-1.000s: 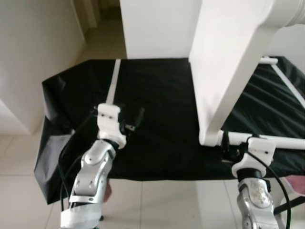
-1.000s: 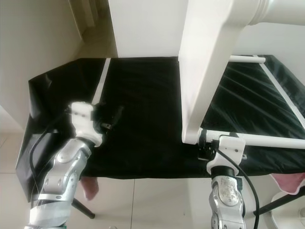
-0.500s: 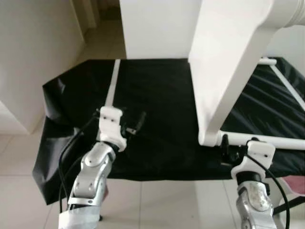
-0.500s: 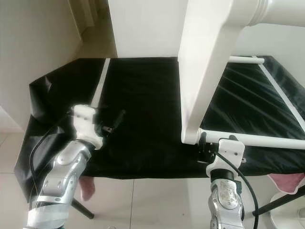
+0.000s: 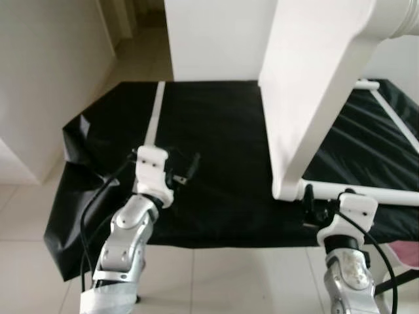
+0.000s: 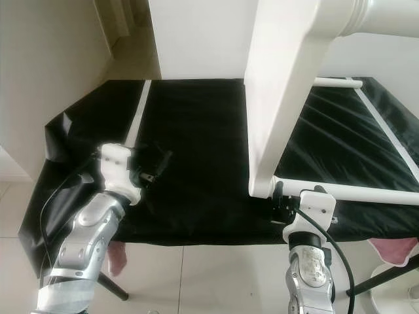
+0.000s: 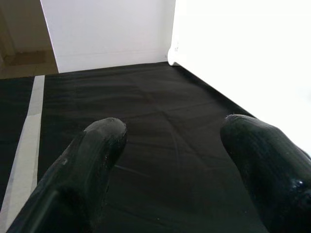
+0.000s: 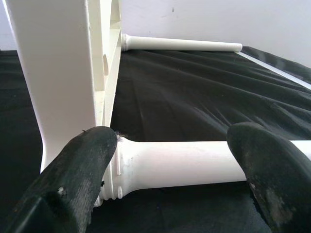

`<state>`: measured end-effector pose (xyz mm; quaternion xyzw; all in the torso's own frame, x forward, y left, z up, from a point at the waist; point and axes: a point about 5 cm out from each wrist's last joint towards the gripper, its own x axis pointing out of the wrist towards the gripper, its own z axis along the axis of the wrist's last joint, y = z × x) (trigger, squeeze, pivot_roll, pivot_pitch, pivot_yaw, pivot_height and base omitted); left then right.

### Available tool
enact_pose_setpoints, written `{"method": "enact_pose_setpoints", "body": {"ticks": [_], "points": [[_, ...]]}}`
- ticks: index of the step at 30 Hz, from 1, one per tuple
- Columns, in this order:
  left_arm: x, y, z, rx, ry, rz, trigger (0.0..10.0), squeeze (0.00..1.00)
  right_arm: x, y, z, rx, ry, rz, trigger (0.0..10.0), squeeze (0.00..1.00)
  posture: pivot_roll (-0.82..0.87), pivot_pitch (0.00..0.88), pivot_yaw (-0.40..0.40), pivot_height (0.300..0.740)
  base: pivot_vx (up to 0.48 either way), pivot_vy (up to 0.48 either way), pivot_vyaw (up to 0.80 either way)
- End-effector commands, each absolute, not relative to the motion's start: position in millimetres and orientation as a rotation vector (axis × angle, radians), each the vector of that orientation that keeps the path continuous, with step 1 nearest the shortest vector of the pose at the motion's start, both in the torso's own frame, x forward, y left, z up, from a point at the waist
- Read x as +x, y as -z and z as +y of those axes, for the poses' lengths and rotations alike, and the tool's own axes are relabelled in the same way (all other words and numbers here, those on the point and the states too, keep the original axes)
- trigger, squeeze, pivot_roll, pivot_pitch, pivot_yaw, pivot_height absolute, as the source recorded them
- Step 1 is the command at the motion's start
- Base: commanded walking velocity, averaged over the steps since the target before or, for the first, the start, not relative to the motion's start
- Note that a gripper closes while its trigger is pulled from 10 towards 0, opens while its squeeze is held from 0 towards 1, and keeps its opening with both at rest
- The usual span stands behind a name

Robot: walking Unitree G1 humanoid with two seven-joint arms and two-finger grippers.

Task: Building children table

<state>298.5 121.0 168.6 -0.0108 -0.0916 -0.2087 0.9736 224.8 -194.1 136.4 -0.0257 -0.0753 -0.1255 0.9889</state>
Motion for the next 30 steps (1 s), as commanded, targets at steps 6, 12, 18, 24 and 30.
{"method": "enact_pose_setpoints", "body": {"ticks": [6,12,18,24,30], "points": [[298.0,-170.8,122.0,-0.022,0.412,-0.195,10.0,0.00,225.7,-136.4,-193.8,-0.050,0.254,-0.152,10.0,0.00,0.00,0.000,0.001,0.740,0.000,0.000,0.00],[298.0,-170.8,122.0,-0.022,0.412,-0.195,10.0,0.00,225.7,-136.4,-193.8,-0.050,0.254,-0.152,10.0,0.00,0.00,0.000,0.001,0.740,0.000,0.000,0.00],[298.0,-170.8,122.0,-0.022,0.412,-0.195,10.0,0.00,225.7,-136.4,-193.8,-0.050,0.254,-0.152,10.0,0.00,0.00,0.000,0.001,0.740,0.000,0.000,0.00],[298.0,-170.8,122.0,-0.022,0.412,-0.195,10.0,0.00,225.7,-136.4,-193.8,-0.050,0.254,-0.152,10.0,0.00,0.00,0.000,0.001,0.740,0.000,0.000,0.00],[292.9,-172.0,117.8,0.007,0.477,-0.206,10.0,0.00,228.7,-129.6,-183.7,-0.028,0.138,-0.126,10.0,0.00,0.02,0.000,0.000,0.740,0.000,0.000,0.00]]}}
